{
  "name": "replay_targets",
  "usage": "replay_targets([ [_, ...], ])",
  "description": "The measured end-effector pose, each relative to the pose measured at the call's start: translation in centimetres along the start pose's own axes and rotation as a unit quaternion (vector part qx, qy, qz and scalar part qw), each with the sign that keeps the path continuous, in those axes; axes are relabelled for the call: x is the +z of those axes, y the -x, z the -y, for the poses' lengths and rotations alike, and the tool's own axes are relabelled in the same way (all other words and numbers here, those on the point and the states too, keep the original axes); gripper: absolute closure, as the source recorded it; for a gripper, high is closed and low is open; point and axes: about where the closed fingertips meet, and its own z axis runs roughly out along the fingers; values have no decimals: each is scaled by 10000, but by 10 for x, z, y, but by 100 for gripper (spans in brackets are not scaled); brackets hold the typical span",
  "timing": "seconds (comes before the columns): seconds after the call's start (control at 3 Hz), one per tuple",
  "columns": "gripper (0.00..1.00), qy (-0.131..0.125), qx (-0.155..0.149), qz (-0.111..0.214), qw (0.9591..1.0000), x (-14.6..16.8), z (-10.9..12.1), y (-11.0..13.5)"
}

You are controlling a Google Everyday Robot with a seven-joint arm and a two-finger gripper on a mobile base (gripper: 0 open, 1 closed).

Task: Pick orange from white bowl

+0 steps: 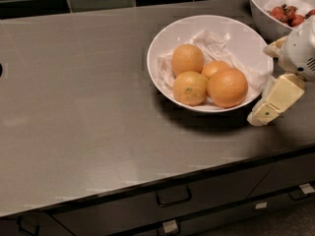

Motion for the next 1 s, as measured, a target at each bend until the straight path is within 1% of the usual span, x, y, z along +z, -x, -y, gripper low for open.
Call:
replay_targets([
  [0.33, 7, -27, 124, 81, 9999, 2, 5, 4],
  [0.67, 19, -42, 306, 185, 9994, 3, 9, 8],
  [1.0, 19, 2, 380, 296, 9988, 11, 10, 17],
])
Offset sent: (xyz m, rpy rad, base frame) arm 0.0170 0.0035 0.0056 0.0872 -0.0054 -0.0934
